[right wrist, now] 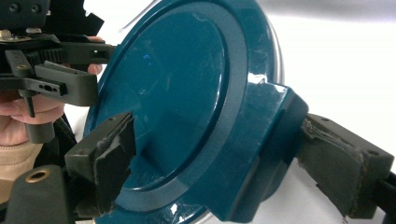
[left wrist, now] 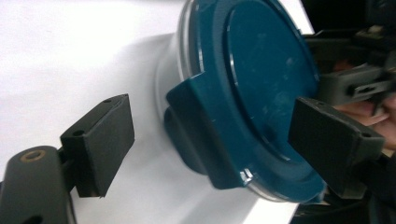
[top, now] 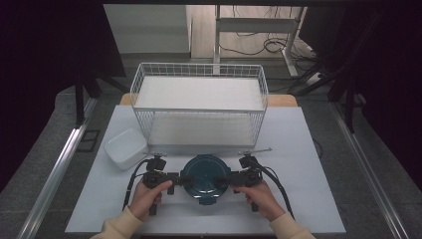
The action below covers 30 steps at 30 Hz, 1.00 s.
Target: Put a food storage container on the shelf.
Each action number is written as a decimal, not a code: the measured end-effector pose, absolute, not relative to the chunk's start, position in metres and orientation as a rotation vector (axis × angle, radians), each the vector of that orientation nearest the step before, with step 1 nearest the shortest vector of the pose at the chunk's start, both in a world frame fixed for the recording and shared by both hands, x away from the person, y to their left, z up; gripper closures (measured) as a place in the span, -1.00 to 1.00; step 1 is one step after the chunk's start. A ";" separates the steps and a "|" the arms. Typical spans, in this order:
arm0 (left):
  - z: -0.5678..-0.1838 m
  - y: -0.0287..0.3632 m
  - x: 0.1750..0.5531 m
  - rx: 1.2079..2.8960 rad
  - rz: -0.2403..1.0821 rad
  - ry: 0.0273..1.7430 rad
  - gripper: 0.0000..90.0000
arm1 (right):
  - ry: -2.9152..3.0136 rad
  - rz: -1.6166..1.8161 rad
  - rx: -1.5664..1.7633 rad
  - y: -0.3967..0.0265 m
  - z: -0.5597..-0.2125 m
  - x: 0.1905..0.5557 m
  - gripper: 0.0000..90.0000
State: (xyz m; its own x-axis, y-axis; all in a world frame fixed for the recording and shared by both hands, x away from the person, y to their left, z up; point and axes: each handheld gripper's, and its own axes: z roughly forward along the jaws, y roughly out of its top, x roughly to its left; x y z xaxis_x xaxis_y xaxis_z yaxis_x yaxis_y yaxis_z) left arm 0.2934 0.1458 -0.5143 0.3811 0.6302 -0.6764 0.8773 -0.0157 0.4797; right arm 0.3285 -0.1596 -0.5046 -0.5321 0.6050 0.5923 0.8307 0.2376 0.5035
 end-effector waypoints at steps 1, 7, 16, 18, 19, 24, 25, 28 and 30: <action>-0.515 0.145 0.294 1.726 -0.351 1.328 -0.65 | -2.233 -1.176 -1.336 -0.159 -0.506 0.329 -0.70; -0.516 0.139 0.291 1.742 -0.365 1.307 -0.44 | -2.193 -1.176 -1.344 -0.159 -0.508 0.329 -0.62; -0.514 0.141 0.289 1.737 -0.374 1.310 -0.34 | -2.109 -1.192 -1.385 -0.168 -0.506 0.329 -0.37; -0.513 0.142 0.287 1.722 -0.378 1.315 -0.31 | -2.118 -1.197 -1.383 -0.169 -0.504 0.327 -0.35; -0.513 0.144 0.286 1.708 -0.381 1.316 -0.24 | -2.142 -1.219 -1.375 -0.169 -0.501 0.323 -0.31; -0.511 0.146 0.278 1.685 -0.370 1.294 -0.14 | -2.129 -1.279 -1.390 -0.174 -0.499 0.312 -0.23; -0.510 0.146 0.277 1.685 -0.360 1.291 -0.14 | -2.129 -1.279 -1.390 -0.174 -0.499 0.312 -0.23; -0.507 0.144 0.273 1.686 -0.336 1.272 -0.10 | -2.096 -1.299 -1.392 -0.179 -0.501 0.307 -0.20; -0.506 0.143 0.272 1.685 -0.326 1.266 -0.09 | -2.097 -1.305 -1.386 -0.181 -0.502 0.305 -0.19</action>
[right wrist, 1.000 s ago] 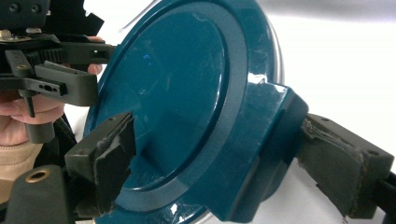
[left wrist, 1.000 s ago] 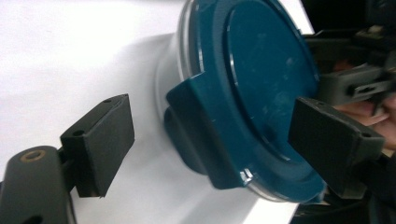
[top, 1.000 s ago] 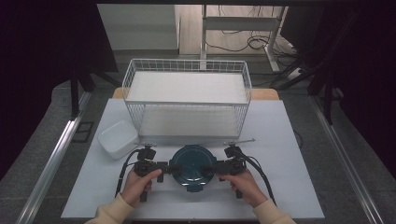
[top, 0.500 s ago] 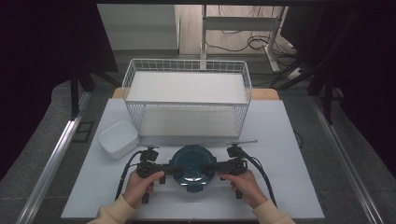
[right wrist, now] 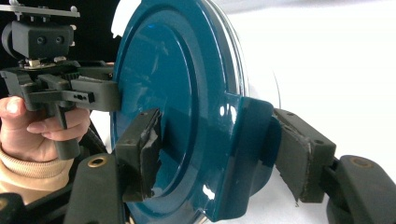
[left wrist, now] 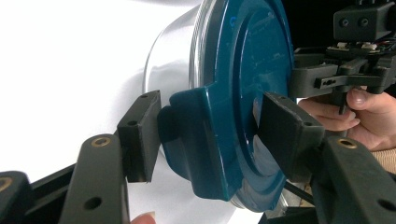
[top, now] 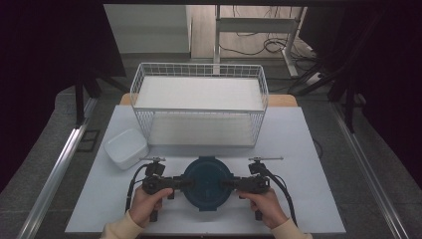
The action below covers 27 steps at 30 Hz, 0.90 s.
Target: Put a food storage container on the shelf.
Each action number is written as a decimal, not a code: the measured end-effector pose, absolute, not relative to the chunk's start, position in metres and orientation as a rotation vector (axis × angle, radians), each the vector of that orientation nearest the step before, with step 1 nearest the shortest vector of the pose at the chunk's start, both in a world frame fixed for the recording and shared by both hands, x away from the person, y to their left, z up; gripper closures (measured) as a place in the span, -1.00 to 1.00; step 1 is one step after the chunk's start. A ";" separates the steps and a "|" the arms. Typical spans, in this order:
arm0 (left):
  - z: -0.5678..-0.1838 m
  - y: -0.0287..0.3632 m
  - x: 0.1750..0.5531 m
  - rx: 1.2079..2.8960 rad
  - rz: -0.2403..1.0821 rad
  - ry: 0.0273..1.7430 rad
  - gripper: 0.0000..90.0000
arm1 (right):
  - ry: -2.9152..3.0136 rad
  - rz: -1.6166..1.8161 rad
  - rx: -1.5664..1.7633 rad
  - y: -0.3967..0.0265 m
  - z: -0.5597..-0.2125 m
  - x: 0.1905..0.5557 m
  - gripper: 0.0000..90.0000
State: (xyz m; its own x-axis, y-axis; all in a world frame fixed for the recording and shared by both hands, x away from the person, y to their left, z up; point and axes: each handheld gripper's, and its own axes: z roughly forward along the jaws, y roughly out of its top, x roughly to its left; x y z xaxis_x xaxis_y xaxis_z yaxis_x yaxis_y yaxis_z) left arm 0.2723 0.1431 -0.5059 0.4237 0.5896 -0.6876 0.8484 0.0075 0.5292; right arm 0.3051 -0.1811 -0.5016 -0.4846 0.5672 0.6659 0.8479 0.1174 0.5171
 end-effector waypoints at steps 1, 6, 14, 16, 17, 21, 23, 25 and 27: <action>-0.506 0.143 0.272 1.685 -0.326 1.266 -0.09 | -2.091 -1.304 -1.385 -0.182 -0.502 0.304 -0.19; -0.504 0.140 0.270 1.692 -0.298 1.253 -0.09 | -2.086 -1.295 -1.381 -0.183 -0.503 0.303 -0.22; -0.502 0.140 0.267 1.696 -0.301 1.262 -0.08 | -2.080 -1.312 -1.403 -0.182 -0.501 0.300 -0.17; -0.502 0.140 0.267 1.695 -0.300 1.262 -0.08 | -2.076 -1.314 -1.407 -0.183 -0.501 0.299 -0.16; -0.501 0.140 0.266 1.696 -0.299 1.259 -0.07 | -2.082 -1.316 -1.405 -0.183 -0.500 0.298 -0.16; -0.501 0.140 0.266 1.691 -0.301 1.264 -0.07 | -2.072 -1.313 -1.417 -0.183 -0.499 0.297 -0.14; -0.500 0.140 0.266 1.698 -0.296 1.264 -0.07 | -2.067 -1.312 -1.421 -0.182 -0.498 0.296 -0.13; -0.499 0.141 0.265 1.697 -0.291 1.264 -0.07 | -2.068 -1.313 -1.422 -0.182 -0.497 0.296 -0.13; -0.498 0.141 0.265 1.699 -0.283 1.263 -0.08 | -2.076 -1.312 -1.421 -0.181 -0.496 0.296 -0.13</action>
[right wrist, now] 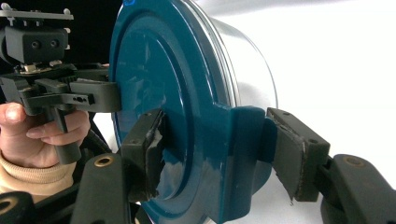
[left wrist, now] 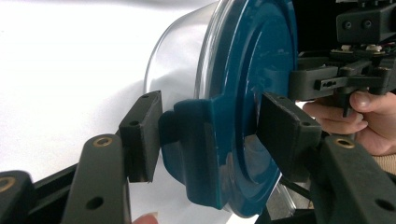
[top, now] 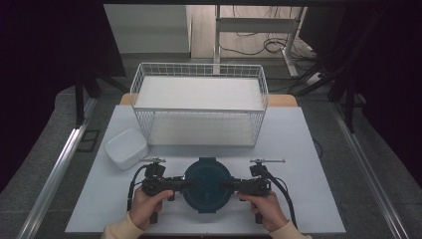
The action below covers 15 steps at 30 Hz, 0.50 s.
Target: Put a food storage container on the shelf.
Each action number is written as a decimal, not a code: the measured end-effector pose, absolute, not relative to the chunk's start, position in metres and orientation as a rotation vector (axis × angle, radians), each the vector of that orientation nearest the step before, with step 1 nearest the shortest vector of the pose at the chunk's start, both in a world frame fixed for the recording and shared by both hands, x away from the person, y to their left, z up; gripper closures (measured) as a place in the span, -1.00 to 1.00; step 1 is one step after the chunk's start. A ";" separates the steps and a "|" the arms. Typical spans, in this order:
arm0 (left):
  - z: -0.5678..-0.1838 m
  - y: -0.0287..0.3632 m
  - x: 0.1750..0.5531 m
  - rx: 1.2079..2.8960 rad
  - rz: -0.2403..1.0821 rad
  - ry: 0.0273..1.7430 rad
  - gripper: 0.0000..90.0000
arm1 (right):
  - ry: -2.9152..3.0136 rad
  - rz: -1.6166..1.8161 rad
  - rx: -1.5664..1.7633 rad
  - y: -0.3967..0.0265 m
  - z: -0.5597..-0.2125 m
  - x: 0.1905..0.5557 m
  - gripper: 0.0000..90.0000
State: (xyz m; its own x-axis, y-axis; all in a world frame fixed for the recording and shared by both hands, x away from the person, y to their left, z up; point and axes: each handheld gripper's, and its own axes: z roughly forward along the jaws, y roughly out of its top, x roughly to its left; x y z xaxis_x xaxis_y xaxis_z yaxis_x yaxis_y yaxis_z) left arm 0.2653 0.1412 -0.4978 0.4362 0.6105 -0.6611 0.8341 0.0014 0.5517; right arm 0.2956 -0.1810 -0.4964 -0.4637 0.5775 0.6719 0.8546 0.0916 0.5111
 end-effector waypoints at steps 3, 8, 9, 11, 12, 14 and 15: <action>-0.496 0.142 0.265 1.703 -0.266 1.260 -0.08 | -2.095 -1.313 -1.410 -0.179 -0.495 0.295 -0.13; -0.493 0.143 0.265 1.700 -0.264 1.255 -0.08 | -2.118 -1.326 -1.402 -0.177 -0.492 0.295 -0.13; -0.492 0.143 0.265 1.702 -0.262 1.250 -0.08 | -2.127 -1.330 -1.397 -0.176 -0.490 0.295 -0.13; -0.488 0.144 0.265 1.703 -0.254 1.233 -0.08 | -2.162 -1.345 -1.383 -0.176 -0.483 0.294 -0.13; -0.488 0.144 0.265 1.703 -0.254 1.233 -0.08 | -2.162 -1.345 -1.383 -0.176 -0.483 0.294 -0.13; -0.484 0.144 0.264 1.701 -0.243 1.224 -0.08 | -2.180 -1.360 -1.374 -0.176 -0.478 0.293 -0.13; -0.480 0.144 0.264 1.702 -0.232 1.217 -0.08 | -2.193 -1.373 -1.364 -0.175 -0.474 0.293 -0.13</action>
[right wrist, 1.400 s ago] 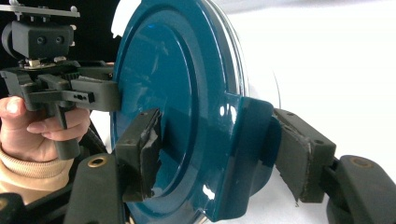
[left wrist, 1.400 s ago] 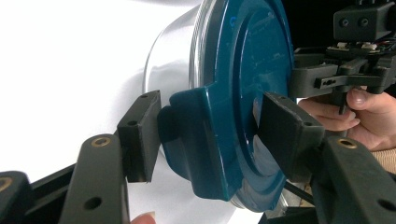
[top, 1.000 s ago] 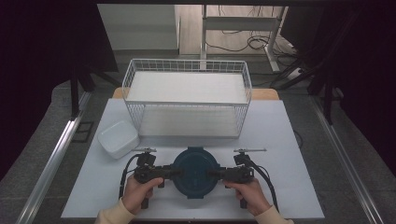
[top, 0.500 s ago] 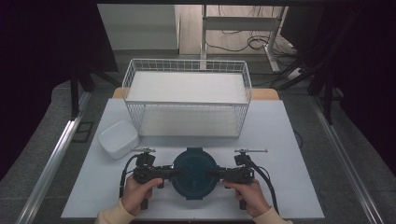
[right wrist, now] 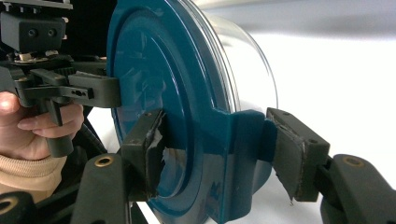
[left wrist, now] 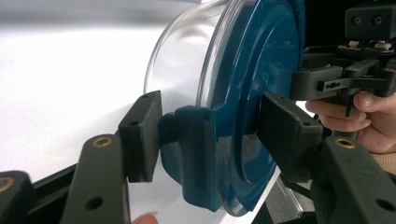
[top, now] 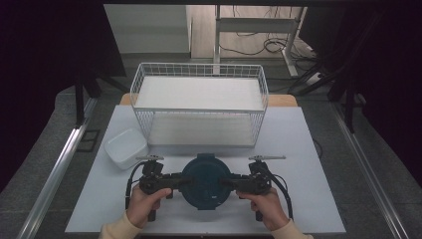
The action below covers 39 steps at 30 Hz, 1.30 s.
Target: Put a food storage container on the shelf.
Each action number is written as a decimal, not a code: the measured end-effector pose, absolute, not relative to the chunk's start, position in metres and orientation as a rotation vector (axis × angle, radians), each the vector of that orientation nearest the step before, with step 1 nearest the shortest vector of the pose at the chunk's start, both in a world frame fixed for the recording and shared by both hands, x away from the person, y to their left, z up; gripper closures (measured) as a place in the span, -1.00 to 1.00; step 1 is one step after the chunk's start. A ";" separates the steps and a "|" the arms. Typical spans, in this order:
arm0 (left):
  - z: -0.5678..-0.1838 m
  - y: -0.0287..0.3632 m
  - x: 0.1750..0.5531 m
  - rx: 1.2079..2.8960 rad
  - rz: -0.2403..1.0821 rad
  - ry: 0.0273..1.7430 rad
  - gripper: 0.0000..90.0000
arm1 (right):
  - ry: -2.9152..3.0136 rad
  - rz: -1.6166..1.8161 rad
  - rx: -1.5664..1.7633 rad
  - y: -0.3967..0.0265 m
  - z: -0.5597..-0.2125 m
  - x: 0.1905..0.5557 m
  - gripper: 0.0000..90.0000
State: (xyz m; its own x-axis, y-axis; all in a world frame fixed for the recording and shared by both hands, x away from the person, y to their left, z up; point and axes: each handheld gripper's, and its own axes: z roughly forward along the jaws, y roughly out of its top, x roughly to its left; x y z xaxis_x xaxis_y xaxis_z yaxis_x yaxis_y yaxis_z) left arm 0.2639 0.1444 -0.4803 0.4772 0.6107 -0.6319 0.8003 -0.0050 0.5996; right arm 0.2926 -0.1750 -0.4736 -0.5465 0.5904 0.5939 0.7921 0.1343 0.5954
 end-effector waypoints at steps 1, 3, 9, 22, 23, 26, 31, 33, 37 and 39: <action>-0.480 0.144 0.264 1.702 -0.232 1.217 -0.08 | -2.193 -1.373 -1.364 -0.175 -0.474 0.293 -0.13; -0.478 0.145 0.264 1.700 -0.226 1.214 -0.08 | -2.204 -1.383 -1.356 -0.174 -0.470 0.293 -0.13; -0.471 0.148 0.266 1.690 -0.217 1.204 -0.08 | -2.251 -1.395 -1.328 -0.170 -0.459 0.296 -0.13; -0.445 0.152 0.280 1.674 -0.175 1.171 -0.09 | -2.291 -1.436 -1.310 -0.165 -0.429 0.310 -0.13; -0.441 0.152 0.281 1.675 -0.171 1.167 -0.09 | -2.294 -1.441 -1.309 -0.165 -0.426 0.311 -0.13; -0.428 0.153 0.286 1.673 -0.154 1.151 -0.08 | -2.300 -1.466 -1.303 -0.164 -0.414 0.314 -0.13; -0.416 0.155 0.291 1.671 -0.145 1.142 -0.08 | -2.304 -1.479 -1.296 -0.163 -0.402 0.320 -0.13; -0.411 0.156 0.294 1.670 -0.137 1.136 -0.08 | -2.309 -1.488 -1.290 -0.162 -0.396 0.322 -0.13; -0.400 0.158 0.298 1.665 -0.126 1.127 -0.08 | -2.319 -1.502 -1.282 -0.160 -0.384 0.327 -0.13; -0.395 0.158 0.300 1.662 -0.123 1.123 -0.08 | -2.326 -1.508 -1.278 -0.160 -0.378 0.329 -0.13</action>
